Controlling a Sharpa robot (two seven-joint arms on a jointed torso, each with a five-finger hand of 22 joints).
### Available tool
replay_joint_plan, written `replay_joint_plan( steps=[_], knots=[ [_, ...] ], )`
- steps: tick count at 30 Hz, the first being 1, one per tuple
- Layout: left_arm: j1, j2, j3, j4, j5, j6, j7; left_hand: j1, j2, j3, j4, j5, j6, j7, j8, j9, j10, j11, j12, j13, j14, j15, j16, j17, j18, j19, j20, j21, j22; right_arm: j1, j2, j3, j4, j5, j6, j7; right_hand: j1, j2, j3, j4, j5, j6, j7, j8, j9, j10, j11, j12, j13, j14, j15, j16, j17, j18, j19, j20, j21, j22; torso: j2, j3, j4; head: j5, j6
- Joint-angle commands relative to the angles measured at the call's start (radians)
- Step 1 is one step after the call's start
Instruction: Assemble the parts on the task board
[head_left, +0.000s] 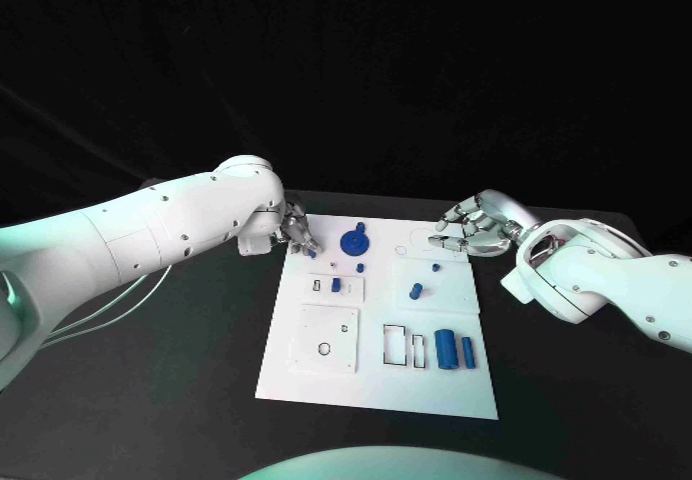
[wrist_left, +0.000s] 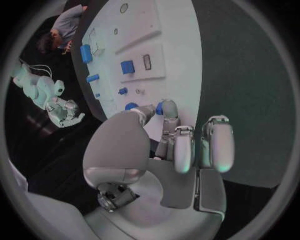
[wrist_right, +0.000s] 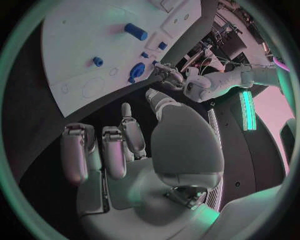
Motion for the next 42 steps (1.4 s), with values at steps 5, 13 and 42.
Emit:
replay_joint_plan(
  steps=[5,13,42],
  knots=[
    [0.000,0.002,0.000,-0.002,0.027,-0.024,0.017,0.016,-0.009,0.121,-0.034,-0.036,-0.007,-0.002,0.039,0.016,0.010,-0.008,0.017,0.004,0.104,-0.003,0.004,0.263,0.020,0.004,-0.004,-0.007,0.190,-0.001,0.001,0.000,-0.001,-0.004,0.015,0.004,-0.001,0.003,0.000,0.008,0.008,-0.008,-0.002,0.005,0.002,-0.001,-0.007,-0.001,0.013,0.099,-0.006,-0.004,0.236,0.016,0.034,-0.008,-0.006,0.207,-0.001,0.0002,-0.0001,0.001,-0.001],
    [-0.001,-0.013,0.000,0.010,0.065,-0.050,0.022,-0.034,-0.017,0.313,-0.147,-0.018,-0.027,0.000,0.113,0.048,0.034,-0.006,0.048,0.017,0.104,-0.003,0.004,0.263,0.020,0.005,-0.003,-0.012,0.196,-0.002,0.001,0.000,-0.002,-0.004,0.017,0.004,0.000,0.003,-0.001,0.008,0.009,-0.008,-0.002,0.006,0.003,-0.001,-0.007,-0.001,0.013,0.098,-0.006,-0.004,0.236,0.016,0.034,-0.008,-0.006,0.208,-0.001,0.0010,0.0008,0.001,-0.003],
    [-0.060,-0.209,0.003,0.327,0.054,-0.188,0.050,-0.162,-0.032,0.426,-0.286,0.117,0.011,-0.010,0.151,0.040,0.091,-0.017,0.146,0.101,0.104,-0.013,0.004,0.263,0.018,0.012,-0.012,-0.008,0.208,-0.007,-0.010,0.000,0.000,-0.004,0.020,0.004,0.001,0.004,-0.002,0.011,0.014,-0.008,-0.002,0.006,0.005,0.000,-0.007,0.001,0.014,0.099,-0.007,-0.004,0.237,0.016,0.034,-0.008,-0.006,0.208,-0.006,0.0003,0.0076,0.008,-0.006]
  ],
)
